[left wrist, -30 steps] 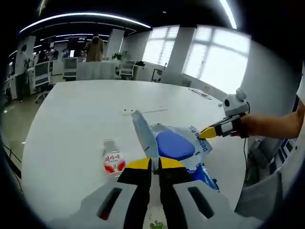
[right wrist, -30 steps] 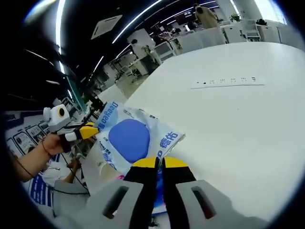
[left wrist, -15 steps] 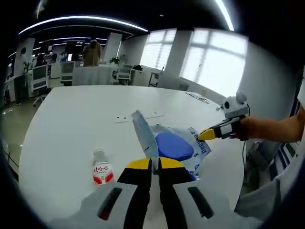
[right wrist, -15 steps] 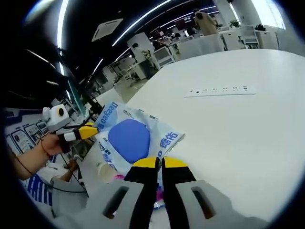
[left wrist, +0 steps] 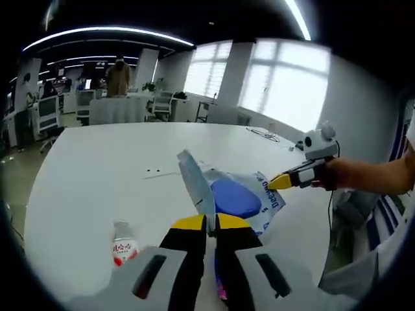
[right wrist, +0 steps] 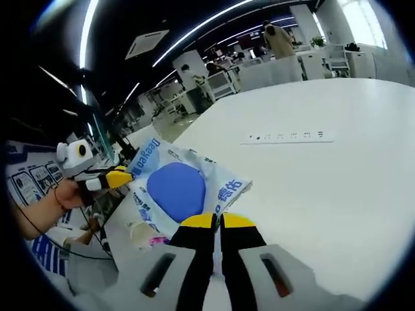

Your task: Arrange the tabletop items into an orderly group along one side of the table until the central work area is clear of visible clutter.

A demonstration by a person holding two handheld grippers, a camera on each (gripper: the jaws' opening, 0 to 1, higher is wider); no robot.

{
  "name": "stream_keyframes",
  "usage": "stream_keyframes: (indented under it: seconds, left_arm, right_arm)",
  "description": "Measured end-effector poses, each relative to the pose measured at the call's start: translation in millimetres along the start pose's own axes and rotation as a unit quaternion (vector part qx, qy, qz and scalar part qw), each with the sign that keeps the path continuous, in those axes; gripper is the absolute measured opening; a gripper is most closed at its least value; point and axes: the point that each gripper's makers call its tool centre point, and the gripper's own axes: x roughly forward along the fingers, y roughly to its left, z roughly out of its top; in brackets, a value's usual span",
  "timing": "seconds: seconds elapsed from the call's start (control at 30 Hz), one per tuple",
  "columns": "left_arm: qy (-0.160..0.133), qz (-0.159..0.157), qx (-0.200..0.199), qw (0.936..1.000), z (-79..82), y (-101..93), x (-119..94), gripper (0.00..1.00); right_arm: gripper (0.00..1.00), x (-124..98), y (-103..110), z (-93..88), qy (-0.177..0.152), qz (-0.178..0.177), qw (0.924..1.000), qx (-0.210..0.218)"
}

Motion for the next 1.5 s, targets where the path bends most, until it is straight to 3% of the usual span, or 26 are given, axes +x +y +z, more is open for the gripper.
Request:
stream_keyframes:
  seconds: [0.47,0.9,1.17,1.5]
  left_arm:
    - [-0.012,-0.021,0.017,0.9996,30.2,-27.1,27.4,0.01]
    - [-0.015,-0.038,0.015,0.9990,38.7,-52.4,62.6,0.01]
    - [-0.002,-0.038,0.006,0.9993,26.5,-60.9,88.1,0.01]
    - [0.016,-0.034,-0.011,0.9992,10.0,-58.3,116.0,0.01]
  right_arm:
    - [0.00,-34.1,-23.3,24.8,-0.026,-0.026,0.9992,-0.018]
    - [0.00,-61.0,-59.2,38.3,-0.036,-0.060,0.9972,-0.024]
    - [0.00,-62.2,-83.2,36.8,-0.027,-0.080,0.9962,-0.023]
    - [0.00,-54.6,-114.1,31.0,-0.010,-0.090,0.9957,-0.019]
